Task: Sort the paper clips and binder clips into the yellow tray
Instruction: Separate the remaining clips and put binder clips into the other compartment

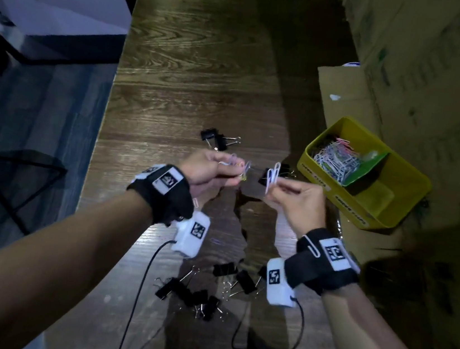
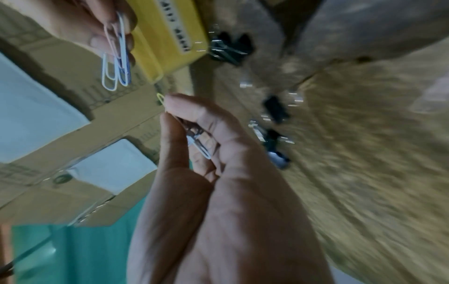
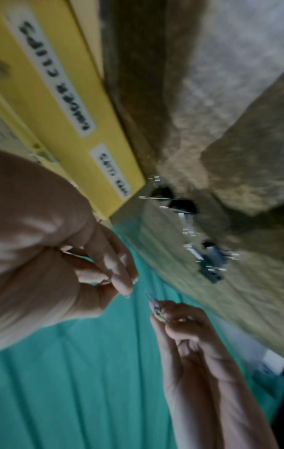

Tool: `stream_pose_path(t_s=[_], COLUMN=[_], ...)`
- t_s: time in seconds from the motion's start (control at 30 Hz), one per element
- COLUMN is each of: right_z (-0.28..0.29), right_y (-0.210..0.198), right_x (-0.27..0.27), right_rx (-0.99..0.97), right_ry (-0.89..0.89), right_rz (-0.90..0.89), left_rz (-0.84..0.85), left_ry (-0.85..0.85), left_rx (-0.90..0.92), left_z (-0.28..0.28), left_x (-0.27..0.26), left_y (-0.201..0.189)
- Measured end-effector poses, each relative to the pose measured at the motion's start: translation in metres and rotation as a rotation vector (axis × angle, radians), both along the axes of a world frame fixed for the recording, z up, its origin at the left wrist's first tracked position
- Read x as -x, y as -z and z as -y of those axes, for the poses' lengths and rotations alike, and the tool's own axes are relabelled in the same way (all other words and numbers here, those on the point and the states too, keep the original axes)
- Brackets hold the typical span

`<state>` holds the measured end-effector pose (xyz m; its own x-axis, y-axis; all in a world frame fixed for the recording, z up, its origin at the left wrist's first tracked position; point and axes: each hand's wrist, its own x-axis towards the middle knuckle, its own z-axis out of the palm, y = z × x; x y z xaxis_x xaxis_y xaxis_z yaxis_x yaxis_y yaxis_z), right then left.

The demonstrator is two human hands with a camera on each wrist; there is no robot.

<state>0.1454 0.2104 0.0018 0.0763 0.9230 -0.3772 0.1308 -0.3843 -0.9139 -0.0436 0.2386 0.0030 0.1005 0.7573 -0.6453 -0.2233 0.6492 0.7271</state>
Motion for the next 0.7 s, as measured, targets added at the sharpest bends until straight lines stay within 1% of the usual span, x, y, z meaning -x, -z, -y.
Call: stream_pose_path(t_s=[0.1,0.2,0.27,0.33,0.47,0.57,0.63,0.7], right_z=[-0.017,-0.038,-0.057,-0.078,-0.102,-0.107,-0.108,-0.107], right_y=[-0.027,-0.041,-0.042,-0.032,-0.008,-0.003,-0.006,-0.007], right_x=[-0.032,-0.061,-0.075,-0.088,-0.100,-0.103,-0.104,-0.104], right_rx=[-0.106,-0.141,-0.129,-0.097,-0.018,0.028,0.042,0.058], right_ry=[0.105,0.209,0.269,0.316,0.226,0.070,-0.007,-0.039], right_rz=[-0.044,-0.064,0.009,0.138,0.415,0.627,0.688,0.667], left_rz=[0.047,0.071,0.023,-0.052,-0.219,-0.311,-0.314,-0.293], left_ry=[0.057,0.107,0.132,0.162,0.296,0.373,0.398,0.391], left_rx=[-0.049,-0.081,-0.097,-0.102,-0.073,-0.046,-0.042,-0.073], left_z=[-0.033,-0.062,-0.078,-0.092,-0.112,-0.120,-0.122,-0.118], left_x=[-0.045,-0.091,-0.118,-0.141,-0.171,-0.174,-0.171,-0.163], left_y=[-0.021,-0.035,-0.039,-0.038,-0.022,-0.010,-0.006,-0.008])
